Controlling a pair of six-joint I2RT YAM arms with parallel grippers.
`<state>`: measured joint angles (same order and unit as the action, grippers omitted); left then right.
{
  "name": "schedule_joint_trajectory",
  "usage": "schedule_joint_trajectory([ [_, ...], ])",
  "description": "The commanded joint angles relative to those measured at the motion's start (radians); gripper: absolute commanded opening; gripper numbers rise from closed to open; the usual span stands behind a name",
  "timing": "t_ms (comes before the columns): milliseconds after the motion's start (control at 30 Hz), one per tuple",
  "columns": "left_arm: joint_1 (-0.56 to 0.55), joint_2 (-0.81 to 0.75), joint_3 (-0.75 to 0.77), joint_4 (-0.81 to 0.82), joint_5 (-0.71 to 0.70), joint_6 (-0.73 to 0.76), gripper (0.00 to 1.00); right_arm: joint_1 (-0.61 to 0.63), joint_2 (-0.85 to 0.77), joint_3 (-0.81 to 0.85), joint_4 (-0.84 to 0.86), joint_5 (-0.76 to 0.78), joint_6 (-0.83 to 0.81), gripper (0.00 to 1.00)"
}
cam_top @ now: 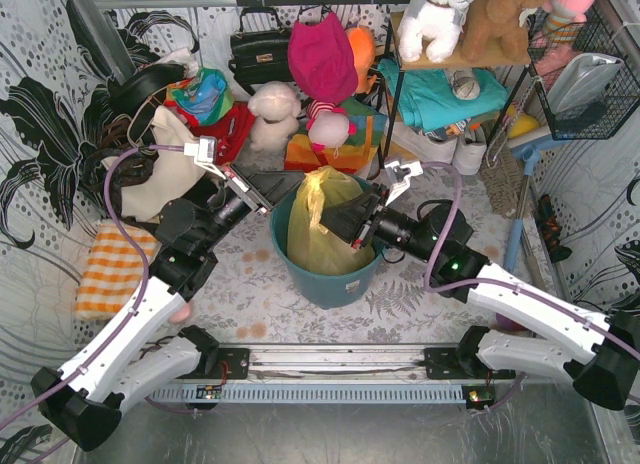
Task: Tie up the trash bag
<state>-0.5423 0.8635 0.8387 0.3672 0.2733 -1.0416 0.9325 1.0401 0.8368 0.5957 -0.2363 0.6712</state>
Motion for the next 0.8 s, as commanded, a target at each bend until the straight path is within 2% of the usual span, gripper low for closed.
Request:
schedule_joint_trajectory([
  [0, 0.002, -0.007, -0.002, 0.04, -0.009, 0.027, 0.0, 0.005, -0.064, 0.041, -0.073, 0.048, -0.023, 0.0],
  [300, 0.002, -0.015, 0.069, -0.067, -0.082, 0.141, 0.0, 0.005, -0.133, 0.126, -0.369, 0.109, -0.068, 0.0],
  [533, 0.001, -0.002, 0.115, -0.11, -0.04, 0.178, 0.0, 0.005, -0.148, 0.126, -0.409, 0.105, -0.073, 0.0],
  [600, 0.001, 0.001, 0.16, -0.186, -0.026, 0.224, 0.09, 0.005, -0.146, 0.126, -0.405, 0.106, -0.075, 0.0],
  [633, 0.001, 0.001, 0.187, -0.235, -0.029, 0.25, 0.08, 0.005, -0.143, 0.128, -0.4, 0.102, -0.077, 0.0],
  [667, 0.002, 0.0, 0.213, -0.28, -0.029, 0.277, 0.02, 0.005, -0.138, 0.132, -0.392, 0.089, -0.08, 0.0],
  [700, 0.001, -0.003, 0.239, -0.318, -0.043, 0.306, 0.0, 0.005, -0.134, 0.136, -0.39, 0.074, -0.085, 0.0],
  [767, 0.002, -0.02, 0.276, -0.408, -0.101, 0.338, 0.0, 0.005, -0.123, 0.152, -0.4, 0.057, -0.089, 0.0],
])
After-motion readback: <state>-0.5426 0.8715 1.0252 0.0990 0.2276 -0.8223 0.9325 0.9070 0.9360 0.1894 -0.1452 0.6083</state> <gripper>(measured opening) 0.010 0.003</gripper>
